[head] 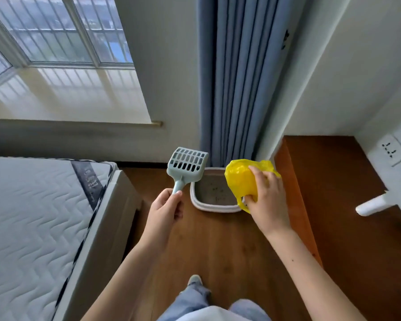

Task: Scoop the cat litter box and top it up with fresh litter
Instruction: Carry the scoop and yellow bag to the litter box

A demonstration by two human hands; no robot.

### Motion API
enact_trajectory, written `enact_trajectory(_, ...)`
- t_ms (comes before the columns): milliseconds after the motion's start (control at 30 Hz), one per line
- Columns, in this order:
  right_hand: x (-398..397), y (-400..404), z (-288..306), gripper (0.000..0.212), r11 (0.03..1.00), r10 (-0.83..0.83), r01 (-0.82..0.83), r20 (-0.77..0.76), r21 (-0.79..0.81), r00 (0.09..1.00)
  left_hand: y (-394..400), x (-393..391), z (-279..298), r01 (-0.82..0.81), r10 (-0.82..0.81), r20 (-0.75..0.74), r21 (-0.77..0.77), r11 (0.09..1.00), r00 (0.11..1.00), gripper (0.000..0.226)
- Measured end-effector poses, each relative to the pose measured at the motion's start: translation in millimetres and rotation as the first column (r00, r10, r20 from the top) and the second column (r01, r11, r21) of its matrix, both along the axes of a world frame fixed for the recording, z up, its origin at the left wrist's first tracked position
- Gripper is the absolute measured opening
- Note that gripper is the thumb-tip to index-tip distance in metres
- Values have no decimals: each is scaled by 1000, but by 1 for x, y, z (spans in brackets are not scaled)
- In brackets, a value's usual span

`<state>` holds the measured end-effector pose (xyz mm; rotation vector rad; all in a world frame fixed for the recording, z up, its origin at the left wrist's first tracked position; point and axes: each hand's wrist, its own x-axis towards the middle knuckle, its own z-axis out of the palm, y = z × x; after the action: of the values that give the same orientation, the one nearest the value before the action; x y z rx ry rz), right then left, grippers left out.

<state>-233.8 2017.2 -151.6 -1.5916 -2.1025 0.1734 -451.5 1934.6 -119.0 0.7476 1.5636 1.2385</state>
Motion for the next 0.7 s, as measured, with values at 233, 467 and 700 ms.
enact_trajectory(233,-21,101,-8,76,999,-34,34,-13,-43,999,111,-19,-21,47,-45,38,-61,997,998,17)
enact_trajectory(467,-27,215,-61,72,991,36,-33,20,-130,999,215,3,-76,-12,21,114,-76,997,993,20)
enact_trajectory(700,-34,302,-137,71,977,12,-4,38,-212,999,296,-8,-154,-14,22,98,-84,996,995,15)
